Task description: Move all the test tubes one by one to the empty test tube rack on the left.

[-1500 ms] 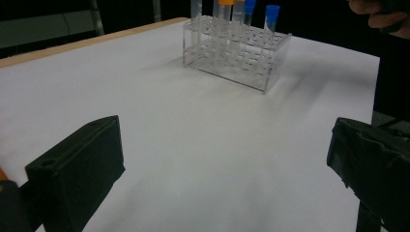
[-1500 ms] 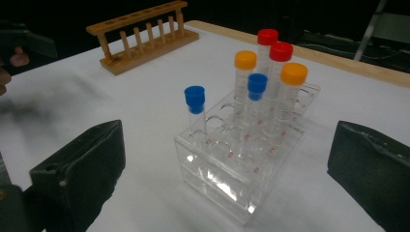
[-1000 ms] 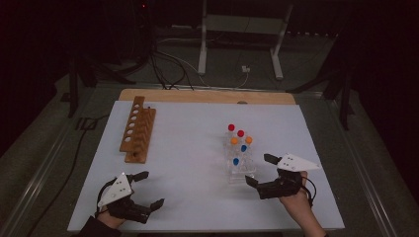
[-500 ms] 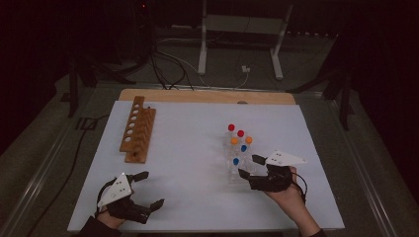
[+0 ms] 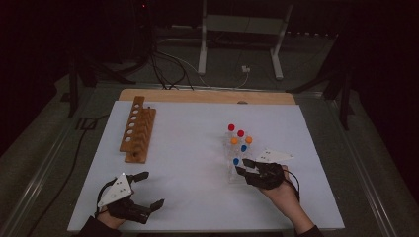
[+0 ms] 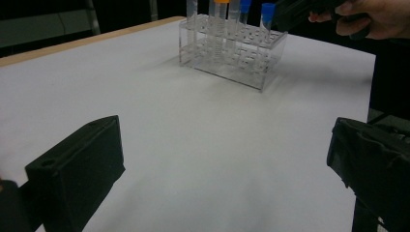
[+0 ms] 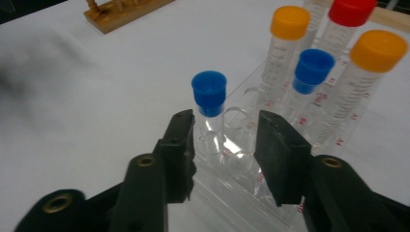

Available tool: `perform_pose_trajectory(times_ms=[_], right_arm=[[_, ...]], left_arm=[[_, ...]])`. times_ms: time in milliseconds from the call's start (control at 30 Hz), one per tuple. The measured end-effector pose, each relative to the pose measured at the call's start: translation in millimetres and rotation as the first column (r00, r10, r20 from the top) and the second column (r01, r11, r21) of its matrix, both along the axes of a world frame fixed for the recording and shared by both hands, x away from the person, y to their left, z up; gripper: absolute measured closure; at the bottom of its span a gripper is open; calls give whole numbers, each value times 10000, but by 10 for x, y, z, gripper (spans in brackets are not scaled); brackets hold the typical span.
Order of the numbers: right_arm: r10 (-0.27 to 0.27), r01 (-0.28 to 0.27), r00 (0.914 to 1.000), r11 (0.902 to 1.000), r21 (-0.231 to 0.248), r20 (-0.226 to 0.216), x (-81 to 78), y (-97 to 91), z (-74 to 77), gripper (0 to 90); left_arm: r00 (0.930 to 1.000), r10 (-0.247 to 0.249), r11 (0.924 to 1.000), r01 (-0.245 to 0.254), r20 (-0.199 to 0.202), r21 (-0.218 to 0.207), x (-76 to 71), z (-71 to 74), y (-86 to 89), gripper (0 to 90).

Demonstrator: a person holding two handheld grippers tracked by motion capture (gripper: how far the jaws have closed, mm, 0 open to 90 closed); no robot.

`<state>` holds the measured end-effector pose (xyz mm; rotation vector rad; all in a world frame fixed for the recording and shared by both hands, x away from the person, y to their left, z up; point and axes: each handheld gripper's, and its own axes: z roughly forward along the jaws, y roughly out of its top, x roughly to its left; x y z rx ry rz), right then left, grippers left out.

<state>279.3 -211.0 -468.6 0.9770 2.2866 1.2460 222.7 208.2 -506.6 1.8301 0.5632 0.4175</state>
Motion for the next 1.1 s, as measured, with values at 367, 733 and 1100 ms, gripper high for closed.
perform_pose_trajectory(times_ms=[367, 733, 1100], right_arm=[[229, -234, 9996, 9993, -305, -164, 63, 90, -45, 659], [301, -309, 9994, 9976, -612, -143, 77, 148, -68, 766], [273, -263, 9989, 9993, -273, 388, 16, 107, 74, 769]], left_arm=[[10000, -2, 10000, 2, -14, 0, 2, -1, 2, 5], [10000, 5, 10000, -5, -34, -34, 5, -4, 3, 5], [9999, -22, 10000, 22, -145, -50, 14, -11, 1, 5]])
